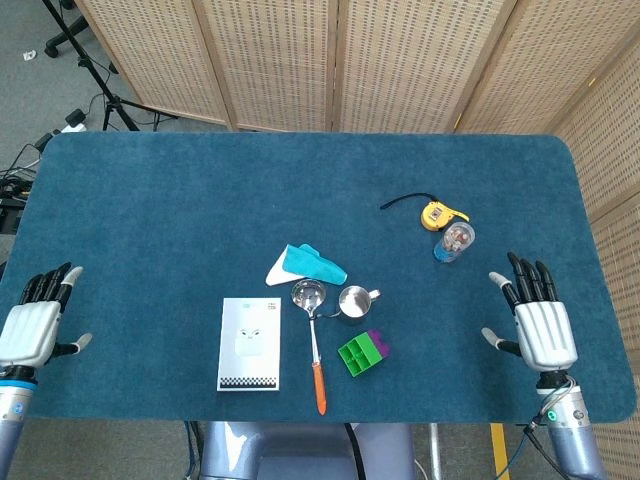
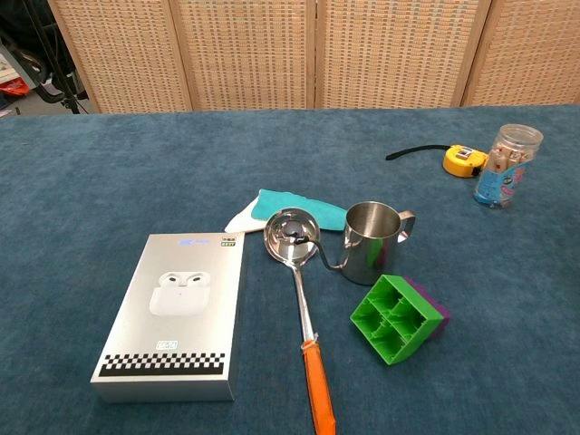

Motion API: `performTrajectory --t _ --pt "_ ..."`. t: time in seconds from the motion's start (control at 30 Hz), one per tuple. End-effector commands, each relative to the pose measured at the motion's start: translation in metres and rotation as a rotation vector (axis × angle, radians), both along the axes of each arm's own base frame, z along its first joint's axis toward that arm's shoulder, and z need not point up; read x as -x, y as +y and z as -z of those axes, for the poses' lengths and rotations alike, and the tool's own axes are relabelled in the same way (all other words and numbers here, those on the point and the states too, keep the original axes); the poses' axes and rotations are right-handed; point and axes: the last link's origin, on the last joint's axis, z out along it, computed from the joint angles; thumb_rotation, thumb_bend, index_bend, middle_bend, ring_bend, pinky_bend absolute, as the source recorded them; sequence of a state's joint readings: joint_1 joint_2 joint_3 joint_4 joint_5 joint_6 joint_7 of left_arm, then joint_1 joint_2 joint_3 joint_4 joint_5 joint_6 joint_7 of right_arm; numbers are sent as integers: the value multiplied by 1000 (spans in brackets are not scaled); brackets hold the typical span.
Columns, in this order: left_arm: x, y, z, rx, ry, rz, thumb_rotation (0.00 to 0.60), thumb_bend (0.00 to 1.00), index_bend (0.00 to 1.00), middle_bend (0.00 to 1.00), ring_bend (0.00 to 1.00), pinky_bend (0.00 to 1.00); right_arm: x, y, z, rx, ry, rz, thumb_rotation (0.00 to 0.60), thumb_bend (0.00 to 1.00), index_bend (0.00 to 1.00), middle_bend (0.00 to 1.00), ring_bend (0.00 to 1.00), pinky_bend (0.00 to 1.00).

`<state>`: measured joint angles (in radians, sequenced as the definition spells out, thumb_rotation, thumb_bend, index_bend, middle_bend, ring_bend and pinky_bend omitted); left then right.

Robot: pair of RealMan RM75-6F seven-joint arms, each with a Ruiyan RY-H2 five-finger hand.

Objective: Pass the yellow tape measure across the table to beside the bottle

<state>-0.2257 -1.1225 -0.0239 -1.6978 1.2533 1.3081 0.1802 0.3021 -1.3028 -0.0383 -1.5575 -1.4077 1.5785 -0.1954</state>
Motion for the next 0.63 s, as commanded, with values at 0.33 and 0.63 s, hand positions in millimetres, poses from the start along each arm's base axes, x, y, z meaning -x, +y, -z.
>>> performTrajectory --t 0.33,0.63 --pt "-3 -15 -11 -4 39 19 600 173 0 0 0 0 12 25 2 -123 44 99 600 92 0 0 0 0" --pt "-9 -19 -16 -30 46 36 600 173 0 0 0 0 12 28 -2 -99 23 99 600 91 0 0 0 0"
